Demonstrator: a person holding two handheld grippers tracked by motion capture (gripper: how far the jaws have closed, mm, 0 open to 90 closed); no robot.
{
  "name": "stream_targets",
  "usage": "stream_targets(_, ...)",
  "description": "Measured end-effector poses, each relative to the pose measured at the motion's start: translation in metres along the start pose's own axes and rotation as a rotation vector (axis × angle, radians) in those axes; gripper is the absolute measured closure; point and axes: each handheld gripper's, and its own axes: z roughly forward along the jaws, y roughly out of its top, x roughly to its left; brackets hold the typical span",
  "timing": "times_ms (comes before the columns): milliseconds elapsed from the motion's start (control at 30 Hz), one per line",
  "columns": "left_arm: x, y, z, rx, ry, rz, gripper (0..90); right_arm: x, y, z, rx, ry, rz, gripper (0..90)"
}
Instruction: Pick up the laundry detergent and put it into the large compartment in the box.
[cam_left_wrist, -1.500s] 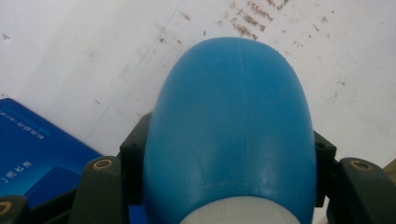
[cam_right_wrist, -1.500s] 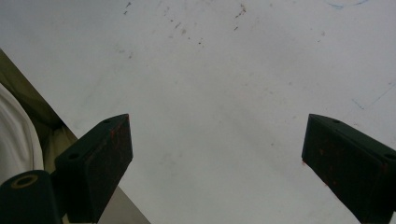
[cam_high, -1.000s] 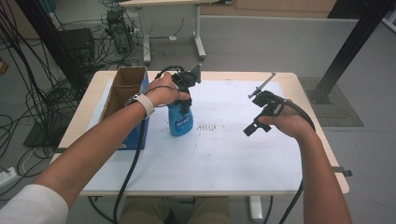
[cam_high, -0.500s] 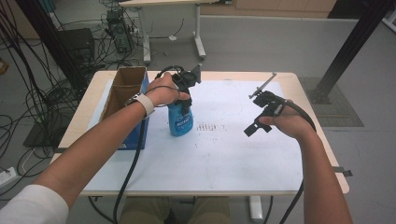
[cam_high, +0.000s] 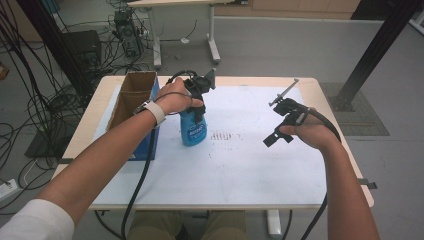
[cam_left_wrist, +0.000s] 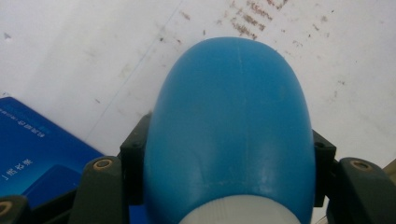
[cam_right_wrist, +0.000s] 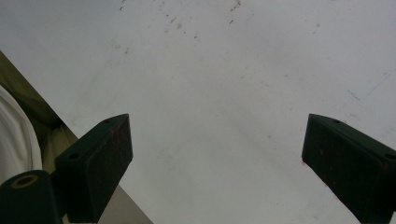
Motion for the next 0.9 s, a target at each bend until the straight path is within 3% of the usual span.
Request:
stream_targets(100,0.000,-0.002,-0.005,-0.004,-0.003,-0.033,38.5,-0.001,-0.001,-0.001,0.001,-0.001,0.003,8.4)
stream_targets(400,0.000,-0.014,-0.029,-0.038,-0.038,-0.075,38.5,0.000,0.000,-0.001,0.003,-0.003,0.003,8.4)
stream_targets(567,-0.010,-0.015,-0.042,-0.038,-0.011,-0.079,38.4,0.003,0.002,-0.001,0.002,-0.001,-0.003,8.4)
stream_targets(667,-0.014,-0.018,-0.051,-0.040,-0.004,-0.124,38.5,0.003,0.002,-0.001,0.002,-0.002,-0.007,8.4)
stream_targets(900,-0.013,-0.025,-0.071,-0.040,-0.013,-0.176,38.5,0.004,0.000,-0.003,0.001,-0.004,-0.006,8.4)
